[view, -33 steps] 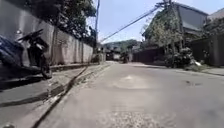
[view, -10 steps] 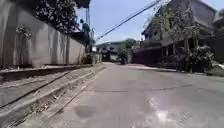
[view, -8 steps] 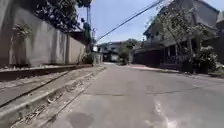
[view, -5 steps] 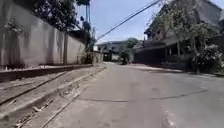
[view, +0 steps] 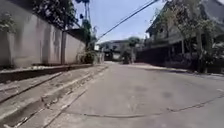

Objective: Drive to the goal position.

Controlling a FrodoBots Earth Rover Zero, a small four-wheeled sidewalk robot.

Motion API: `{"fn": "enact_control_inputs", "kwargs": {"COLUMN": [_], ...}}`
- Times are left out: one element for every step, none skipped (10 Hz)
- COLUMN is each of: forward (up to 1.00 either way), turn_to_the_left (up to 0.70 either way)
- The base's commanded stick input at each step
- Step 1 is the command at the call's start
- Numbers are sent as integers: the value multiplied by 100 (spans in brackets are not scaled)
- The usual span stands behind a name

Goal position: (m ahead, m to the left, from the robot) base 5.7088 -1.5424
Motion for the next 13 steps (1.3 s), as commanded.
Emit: {"fn": "enact_control_inputs", "kwargs": {"forward": [100, 100, 100, 100, 100, 100, 100, 100, 100, 100, 100, 100, 100], "turn_to_the_left": [0, 0, 0, 0, 0, 0, -40, -38, -4, 0, 0, 0, 0]}}
